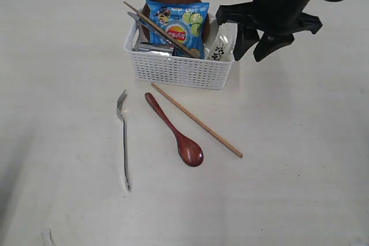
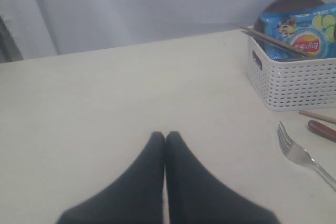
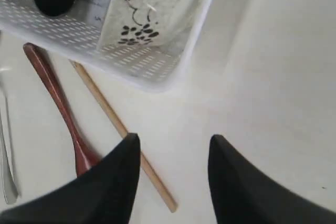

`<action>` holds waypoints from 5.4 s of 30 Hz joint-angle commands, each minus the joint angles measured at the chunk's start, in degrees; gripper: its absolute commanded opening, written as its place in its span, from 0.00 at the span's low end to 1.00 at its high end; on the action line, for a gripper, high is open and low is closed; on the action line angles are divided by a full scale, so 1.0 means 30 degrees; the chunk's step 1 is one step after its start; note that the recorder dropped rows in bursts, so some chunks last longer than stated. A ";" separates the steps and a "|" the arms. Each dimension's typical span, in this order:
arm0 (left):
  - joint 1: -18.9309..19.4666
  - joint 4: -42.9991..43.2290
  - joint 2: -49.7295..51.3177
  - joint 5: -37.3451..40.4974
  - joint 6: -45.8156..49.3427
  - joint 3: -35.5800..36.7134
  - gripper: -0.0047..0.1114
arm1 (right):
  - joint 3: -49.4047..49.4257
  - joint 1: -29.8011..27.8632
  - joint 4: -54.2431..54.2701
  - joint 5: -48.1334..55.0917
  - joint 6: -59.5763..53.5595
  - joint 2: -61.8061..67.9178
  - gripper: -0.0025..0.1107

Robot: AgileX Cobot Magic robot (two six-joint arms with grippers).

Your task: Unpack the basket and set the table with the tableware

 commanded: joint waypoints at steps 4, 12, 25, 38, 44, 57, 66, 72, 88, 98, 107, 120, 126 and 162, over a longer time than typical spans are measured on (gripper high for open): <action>0.0039 0.0066 -0.0035 -0.0020 0.0020 -0.0071 0.04 | 0.1857 -0.0055 0.1572 -0.2877 -0.0450 0.0138 0.38; 0.0039 -0.0072 -0.0035 -0.0020 0.0022 -0.0071 0.04 | 0.1758 -0.0055 0.1320 -0.4755 0.0389 0.0313 0.38; 0.0039 -0.0072 -0.0035 -0.0020 -0.0011 -0.0071 0.04 | 0.1758 -0.0107 0.0390 -0.6094 0.1596 0.1105 0.38; 0.0039 -0.0072 -0.0035 -0.0020 -0.0011 -0.0071 0.04 | 0.1758 -0.0107 -0.1716 -0.5937 0.3450 0.1105 0.38; 0.0039 -0.0072 -0.0035 -0.0020 -0.0011 -0.0071 0.04 | 0.1758 -0.0067 -0.1021 -0.5945 0.3365 0.1580 0.38; 0.0039 -0.0072 -0.0035 -0.0020 0.0035 -0.0071 0.04 | 0.1758 -0.0104 -0.2039 -0.6809 0.3401 0.2410 0.08; 0.0039 -0.0072 -0.0035 -0.0020 0.0035 -0.0071 0.04 | 0.1758 -0.1727 -0.3097 -0.5541 0.4024 0.2410 0.02; 0.0039 -0.0072 -0.0035 -0.0020 0.0035 -0.0071 0.04 | 0.2171 -0.3442 -0.5137 -0.3215 0.3515 0.1539 0.02; 0.0039 -0.0072 -0.0035 -0.0020 -0.0008 -0.0071 0.04 | 0.7202 -0.4101 -0.5883 -0.1655 0.0020 -0.2680 0.02; 0.0039 -0.0072 -0.0035 -0.0020 -0.0008 -0.0071 0.04 | 0.7339 -0.4101 -0.5883 -0.1886 -0.0161 -0.2680 0.02; 0.0039 -0.0072 -0.0035 -0.0020 -0.0008 -0.0071 0.04 | 0.7302 -0.4101 -0.6109 -0.2137 -0.0161 -0.2680 0.39; 0.0039 -0.0072 -0.0035 -0.0020 -0.0008 -0.0071 0.04 | 0.3086 -0.4057 -0.8542 0.1710 0.0726 -0.3305 0.45; 0.0039 -0.0072 -0.0035 -0.0020 0.0060 -0.0071 0.04 | 0.1243 -0.3468 -0.6458 0.1496 -0.1272 -0.4871 0.45; 0.0039 -0.0019 -0.0035 -0.0020 0.0037 -0.0071 0.04 | 0.4301 0.7932 -1.6327 -0.5979 0.1159 0.0589 0.45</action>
